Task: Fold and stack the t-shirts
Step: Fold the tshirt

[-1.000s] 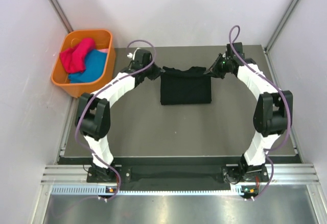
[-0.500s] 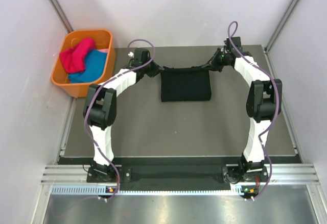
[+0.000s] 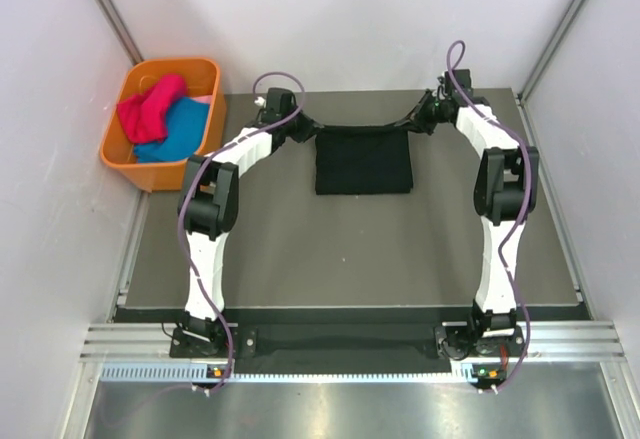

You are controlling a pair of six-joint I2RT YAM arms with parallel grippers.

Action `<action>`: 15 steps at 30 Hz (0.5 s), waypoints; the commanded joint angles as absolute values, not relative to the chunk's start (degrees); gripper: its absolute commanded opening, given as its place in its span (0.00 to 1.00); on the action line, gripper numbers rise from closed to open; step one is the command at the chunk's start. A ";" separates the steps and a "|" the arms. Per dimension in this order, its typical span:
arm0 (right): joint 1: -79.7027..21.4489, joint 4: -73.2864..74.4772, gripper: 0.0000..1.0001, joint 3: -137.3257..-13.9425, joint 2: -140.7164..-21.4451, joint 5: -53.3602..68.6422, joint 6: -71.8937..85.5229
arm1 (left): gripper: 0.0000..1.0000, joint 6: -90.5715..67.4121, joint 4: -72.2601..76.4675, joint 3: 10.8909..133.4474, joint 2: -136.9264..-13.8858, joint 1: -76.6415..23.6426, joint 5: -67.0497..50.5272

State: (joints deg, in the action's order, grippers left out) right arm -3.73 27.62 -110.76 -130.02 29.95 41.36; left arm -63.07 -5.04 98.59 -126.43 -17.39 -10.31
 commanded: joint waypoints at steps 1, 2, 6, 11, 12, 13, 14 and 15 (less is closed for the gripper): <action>-3.08 26.10 0.01 -116.01 -131.83 31.73 42.27 | 0.00 -63.54 -2.11 102.82 -127.79 -16.26 -10.20; -2.99 26.10 0.01 -116.97 -132.18 31.90 42.36 | 0.00 -63.72 -2.28 103.09 -127.97 -16.17 -10.11; -2.99 25.49 0.01 -118.12 -133.85 32.69 42.98 | 0.00 -63.72 -3.94 104.06 -128.23 -16.08 -8.36; -2.99 24.70 0.02 -117.51 -133.94 32.87 43.06 | 0.00 -63.19 -4.12 101.86 -125.51 -16.17 -7.03; -2.99 24.26 0.02 -117.51 -134.47 33.22 43.59 | 0.00 -63.02 -4.30 101.78 -125.59 -16.00 -6.77; -2.99 23.91 0.02 -117.51 -134.65 33.48 43.94 | 0.00 -63.28 -4.31 101.95 -126.20 -15.82 -7.03; -2.99 23.82 0.02 -117.60 -135.08 33.57 44.21 | 0.00 -63.46 -4.22 102.21 -126.56 -15.65 -7.64; -2.99 23.56 0.02 -117.51 -135.35 33.40 44.56 | 0.00 -64.07 -4.31 102.56 -127.00 -15.38 -8.26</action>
